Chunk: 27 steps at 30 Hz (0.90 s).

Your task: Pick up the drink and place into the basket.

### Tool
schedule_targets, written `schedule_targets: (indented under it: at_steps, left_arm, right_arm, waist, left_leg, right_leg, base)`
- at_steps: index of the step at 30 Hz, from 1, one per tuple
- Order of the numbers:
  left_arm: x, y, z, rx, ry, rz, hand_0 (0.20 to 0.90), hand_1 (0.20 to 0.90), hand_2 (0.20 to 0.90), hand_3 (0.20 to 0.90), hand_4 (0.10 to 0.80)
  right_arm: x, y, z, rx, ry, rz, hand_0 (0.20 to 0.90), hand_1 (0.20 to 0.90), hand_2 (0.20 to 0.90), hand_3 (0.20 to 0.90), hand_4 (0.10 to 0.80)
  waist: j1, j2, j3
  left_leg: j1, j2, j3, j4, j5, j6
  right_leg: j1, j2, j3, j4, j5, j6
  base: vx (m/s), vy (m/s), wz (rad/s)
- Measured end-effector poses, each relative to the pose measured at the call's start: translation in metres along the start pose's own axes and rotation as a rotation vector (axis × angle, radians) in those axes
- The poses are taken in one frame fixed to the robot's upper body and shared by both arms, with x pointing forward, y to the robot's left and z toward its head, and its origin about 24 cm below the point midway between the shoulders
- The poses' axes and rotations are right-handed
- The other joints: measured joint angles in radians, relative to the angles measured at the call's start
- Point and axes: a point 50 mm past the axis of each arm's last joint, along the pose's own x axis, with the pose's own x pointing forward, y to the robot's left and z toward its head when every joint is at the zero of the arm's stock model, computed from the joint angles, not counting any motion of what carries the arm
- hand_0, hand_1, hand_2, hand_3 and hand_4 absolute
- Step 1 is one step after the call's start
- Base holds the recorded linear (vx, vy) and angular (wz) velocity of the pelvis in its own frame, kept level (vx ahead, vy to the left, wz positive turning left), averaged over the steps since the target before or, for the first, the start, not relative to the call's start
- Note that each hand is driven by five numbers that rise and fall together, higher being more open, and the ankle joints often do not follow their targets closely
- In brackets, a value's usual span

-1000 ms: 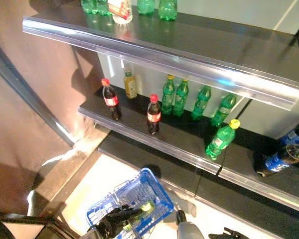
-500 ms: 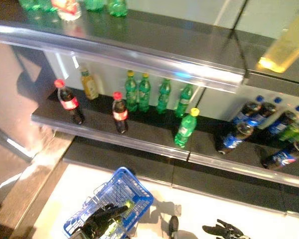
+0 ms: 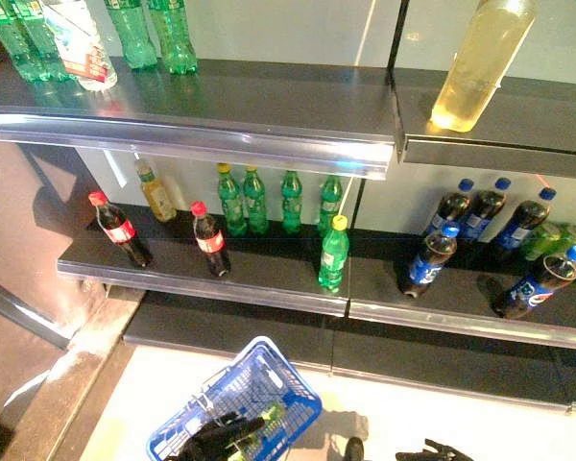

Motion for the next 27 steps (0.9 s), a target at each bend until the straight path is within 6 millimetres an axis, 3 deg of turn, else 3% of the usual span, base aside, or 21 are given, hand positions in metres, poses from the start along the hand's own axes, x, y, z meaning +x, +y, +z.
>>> schedule_targets:
  at_steps: [6, 17, 20, 23, 27]
  left_arm:
    - [-0.001, 0.003, 0.0, -0.018, -0.007, 0.031, 0.3, 0.3, 0.3, 0.2, 0.1]
    - [-0.004, 0.008, -0.003, -0.045, -0.012, 0.054, 0.3, 0.3, 0.3, 0.2, 0.1]
    - [-0.001, 0.004, 0.002, -0.025, -0.022, 0.04, 0.3, 0.3, 0.3, 0.2, 0.1]
    - [0.01, -0.012, 0.023, 0.042, -0.06, -0.018, 0.3, 0.3, 0.3, 0.2, 0.1]
    - [0.022, -0.039, 0.061, 0.106, -0.155, -0.092, 0.3, 0.3, 0.3, 0.2, 0.1]
  right_arm:
    - [-0.003, -0.003, -0.022, 0.004, 0.055, -0.009, 0.9, 0.9, 0.9, 0.9, 0.8]
    - [-0.004, -0.006, -0.024, 0.011, 0.056, -0.016, 0.9, 0.9, 0.9, 0.9, 0.8]
    - [-0.004, -0.008, -0.022, -0.006, 0.055, -0.019, 0.9, 0.9, 0.9, 0.9, 0.8]
    - [-0.001, -0.009, 0.0, -0.013, 0.007, -0.022, 0.9, 0.9, 0.9, 0.9, 0.8]
    - [0.002, -0.003, 0.049, -0.036, -0.11, -0.008, 0.9, 0.9, 0.9, 0.9, 0.8]
  waist:
    - [-0.005, -0.001, -0.003]
    - [-0.003, 0.013, 0.006]
    - [-0.006, 0.016, 0.007]
    - [-0.018, 0.021, 0.039]
    - [-0.026, 0.038, 0.154]
  left_leg:
    - [0.005, -0.01, -0.015, 0.0, 0.009, 0.001]
    - [0.007, -0.011, -0.013, 0.0, 0.006, 0.005]
    - [-0.021, -0.015, -0.009, -0.001, 0.007, 0.005]
    - [-0.145, -0.034, -0.009, 0.029, 0.025, 0.01]
    - [-0.253, -0.046, 0.013, 0.06, 0.042, 0.01]
  right_leg:
    - [0.008, -0.008, -0.009, 0.0, 0.004, 0.008]
    - [0.011, -0.01, -0.01, -0.004, -0.001, 0.014]
    - [-0.019, -0.018, -0.006, 0.0, -0.001, 0.015]
    - [-0.132, -0.036, 0.002, 0.001, 0.038, 0.008]
    - [-0.24, -0.041, 0.02, 0.001, 0.081, -0.006]
  base:
    - [0.002, 0.019, 0.05]
    - [0.041, 0.001, 0.01]
    - [-0.224, 0.065, -0.06]
    - [-0.357, 0.038, -0.02]
    - [-0.245, -0.033, -0.1]
